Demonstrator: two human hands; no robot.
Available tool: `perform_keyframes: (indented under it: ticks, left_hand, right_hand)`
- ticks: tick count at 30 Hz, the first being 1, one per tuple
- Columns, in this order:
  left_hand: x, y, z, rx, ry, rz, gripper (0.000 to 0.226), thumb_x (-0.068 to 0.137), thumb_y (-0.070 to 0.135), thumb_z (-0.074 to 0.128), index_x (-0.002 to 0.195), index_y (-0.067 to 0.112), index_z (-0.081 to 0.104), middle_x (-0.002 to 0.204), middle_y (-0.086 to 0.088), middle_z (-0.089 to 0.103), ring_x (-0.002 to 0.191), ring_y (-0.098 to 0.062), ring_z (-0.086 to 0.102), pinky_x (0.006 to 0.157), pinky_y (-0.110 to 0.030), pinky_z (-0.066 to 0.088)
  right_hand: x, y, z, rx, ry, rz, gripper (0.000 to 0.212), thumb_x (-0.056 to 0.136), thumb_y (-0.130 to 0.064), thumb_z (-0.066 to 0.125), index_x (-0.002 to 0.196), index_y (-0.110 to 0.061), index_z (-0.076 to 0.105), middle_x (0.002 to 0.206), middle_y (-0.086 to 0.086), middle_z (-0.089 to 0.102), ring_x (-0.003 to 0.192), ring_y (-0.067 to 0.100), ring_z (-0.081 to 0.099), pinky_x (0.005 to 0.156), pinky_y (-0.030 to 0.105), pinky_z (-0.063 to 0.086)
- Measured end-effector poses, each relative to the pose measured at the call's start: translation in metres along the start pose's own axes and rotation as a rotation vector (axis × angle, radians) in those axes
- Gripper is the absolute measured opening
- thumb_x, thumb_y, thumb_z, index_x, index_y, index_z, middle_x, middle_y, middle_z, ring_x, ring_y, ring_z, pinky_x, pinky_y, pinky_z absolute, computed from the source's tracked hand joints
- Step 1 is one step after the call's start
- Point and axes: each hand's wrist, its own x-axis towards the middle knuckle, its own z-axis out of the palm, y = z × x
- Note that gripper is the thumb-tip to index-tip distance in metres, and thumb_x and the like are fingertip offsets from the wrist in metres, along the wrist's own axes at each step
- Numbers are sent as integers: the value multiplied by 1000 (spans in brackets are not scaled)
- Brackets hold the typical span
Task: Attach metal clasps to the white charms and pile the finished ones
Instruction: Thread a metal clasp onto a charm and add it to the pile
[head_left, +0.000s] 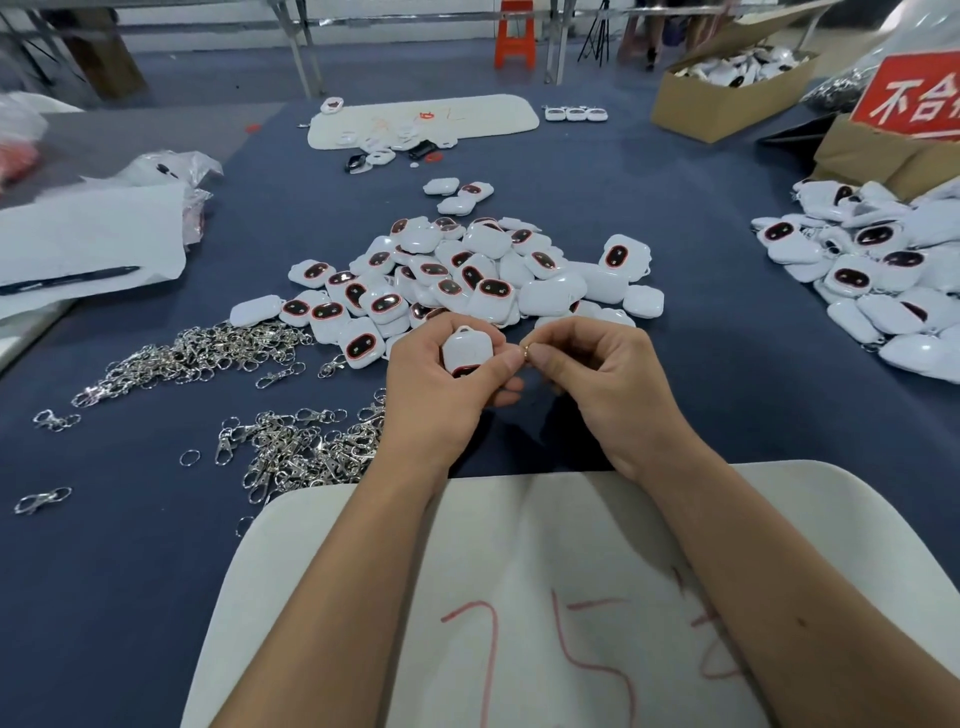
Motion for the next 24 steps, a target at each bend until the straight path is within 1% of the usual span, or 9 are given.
perform_keyframes:
  ticks: [5,11,17,24]
  left_hand:
    - [1,0,-1,-19,-5,2,18,86,-5,76,87,10,65,77,-5,75,61,-18,70,59,-25,58]
    - [1,-2,-1,-9,-13,0,18,87,-4,75,87,10,65,79,-7,76,62,-18,71,60,-26,58]
    - [1,0,-1,-37,-25,-3,15,88,-5,74,89,7,65,81,-9,77,64,-19,71,62,-26,59]
    - [2,-2,-1,29,-11,30,16,87,-4,75,86,8,66,82,-12,75,63,-20,70,62,-28,58]
  right_hand:
    - [0,1,-1,18,0,-5,14,96,-3,70,90,-13,77,86,-4,77,82,5,69,77,16,51]
    - [0,2,-1,23,2,-13,15,95,-1,69,89,-12,78,84,-6,77,76,0,66,72,13,50]
    - [0,0,0,69,8,0,16,96,3,68,89,-9,77,82,-5,76,72,1,65,69,12,49]
    - [0,-1,1,42,20,21,13,95,2,69,90,-7,78,83,-4,77,70,1,64,68,13,49]
